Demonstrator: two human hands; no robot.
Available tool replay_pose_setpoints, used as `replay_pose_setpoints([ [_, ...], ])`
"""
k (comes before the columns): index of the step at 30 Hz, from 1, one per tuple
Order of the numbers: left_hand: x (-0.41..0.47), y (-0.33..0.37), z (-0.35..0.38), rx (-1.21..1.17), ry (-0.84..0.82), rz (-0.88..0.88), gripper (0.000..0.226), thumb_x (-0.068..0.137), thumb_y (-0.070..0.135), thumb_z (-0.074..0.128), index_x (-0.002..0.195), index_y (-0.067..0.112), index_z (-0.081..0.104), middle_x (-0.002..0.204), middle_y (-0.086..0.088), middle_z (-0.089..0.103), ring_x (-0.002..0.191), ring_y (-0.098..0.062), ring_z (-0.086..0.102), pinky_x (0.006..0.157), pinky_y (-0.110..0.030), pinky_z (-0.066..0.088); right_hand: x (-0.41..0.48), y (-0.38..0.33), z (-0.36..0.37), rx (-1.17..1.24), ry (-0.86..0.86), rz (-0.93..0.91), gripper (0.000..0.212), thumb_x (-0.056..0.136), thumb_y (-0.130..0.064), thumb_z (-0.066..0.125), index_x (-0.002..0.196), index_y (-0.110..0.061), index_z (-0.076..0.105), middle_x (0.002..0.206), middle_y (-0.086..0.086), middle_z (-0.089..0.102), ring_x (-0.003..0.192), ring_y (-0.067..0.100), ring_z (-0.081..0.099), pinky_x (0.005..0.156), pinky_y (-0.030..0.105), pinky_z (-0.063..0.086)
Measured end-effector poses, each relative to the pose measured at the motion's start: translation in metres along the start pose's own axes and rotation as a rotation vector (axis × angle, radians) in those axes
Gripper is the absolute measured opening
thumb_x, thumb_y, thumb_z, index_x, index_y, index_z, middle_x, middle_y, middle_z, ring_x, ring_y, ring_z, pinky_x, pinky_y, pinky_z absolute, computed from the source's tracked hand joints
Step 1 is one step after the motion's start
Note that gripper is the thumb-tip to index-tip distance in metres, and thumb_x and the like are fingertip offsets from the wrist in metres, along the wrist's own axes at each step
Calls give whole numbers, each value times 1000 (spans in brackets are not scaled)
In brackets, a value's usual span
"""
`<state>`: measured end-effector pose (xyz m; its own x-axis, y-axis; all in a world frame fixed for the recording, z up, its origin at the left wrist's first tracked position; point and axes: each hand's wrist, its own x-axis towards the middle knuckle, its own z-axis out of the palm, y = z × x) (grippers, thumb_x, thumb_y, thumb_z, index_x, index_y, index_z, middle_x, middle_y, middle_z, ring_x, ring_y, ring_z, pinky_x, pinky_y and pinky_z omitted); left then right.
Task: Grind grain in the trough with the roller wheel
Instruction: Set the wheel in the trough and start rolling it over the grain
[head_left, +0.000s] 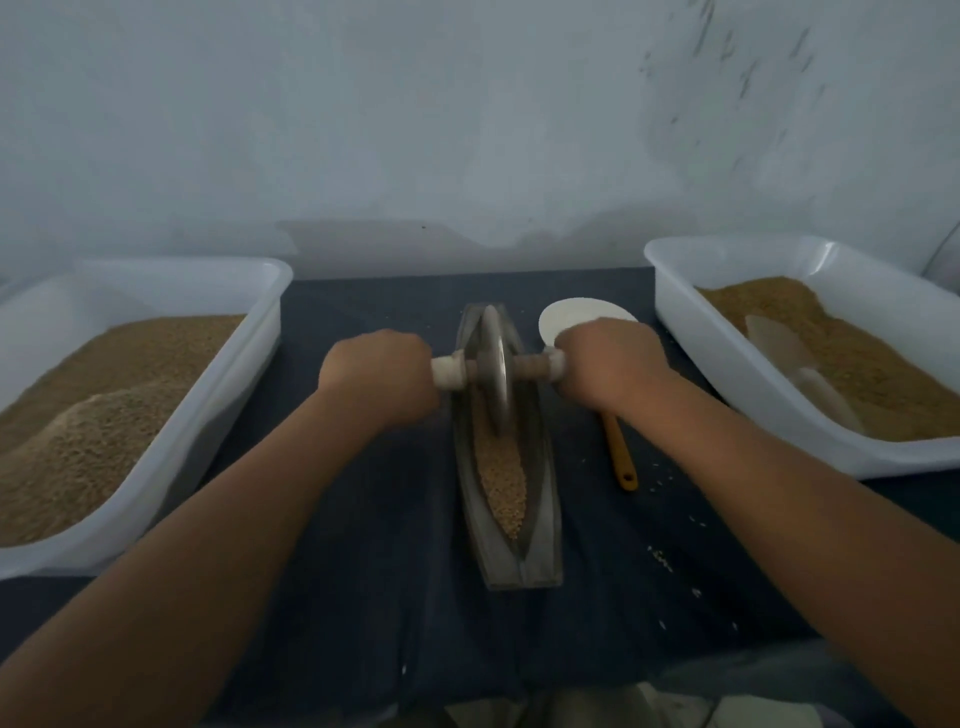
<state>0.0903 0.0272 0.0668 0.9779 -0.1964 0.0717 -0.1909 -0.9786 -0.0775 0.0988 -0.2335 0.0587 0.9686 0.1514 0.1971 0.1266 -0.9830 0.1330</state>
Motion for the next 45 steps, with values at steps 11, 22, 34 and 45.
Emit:
replay_pose_setpoints([
  [11,-57,-9,10,70,69,149,26,73,57,55,66,34,44,65,12,51,56,-6,45,49,-25,26,-79,15,7,39,215,-192,34,83,-59,33,61,-33,33,47,-9,39,40,6,35,41,24,28],
  [22,14,3,-16,1,-36,10,20,82,42,63,78,22,60,82,3,65,76,-25,65,70,-36,53,2,6,7,19,209,-36,39,98,-45,54,66,-24,57,59,-6,53,54,11,50,52,30,42],
  [34,-23,-6,2,2,-38,64,21,78,50,58,72,30,57,73,10,60,64,-12,56,57,-30,42,-37,15,8,25,13,-99,30,90,-59,45,74,-34,52,65,-10,55,60,5,54,52,30,38],
  [45,-30,-8,2,-38,-56,103,16,75,46,61,74,30,60,72,9,61,65,-11,58,61,-31,47,-38,18,-7,118,-126,-113,32,93,-56,51,72,-32,60,66,-7,62,60,6,58,54,29,43],
])
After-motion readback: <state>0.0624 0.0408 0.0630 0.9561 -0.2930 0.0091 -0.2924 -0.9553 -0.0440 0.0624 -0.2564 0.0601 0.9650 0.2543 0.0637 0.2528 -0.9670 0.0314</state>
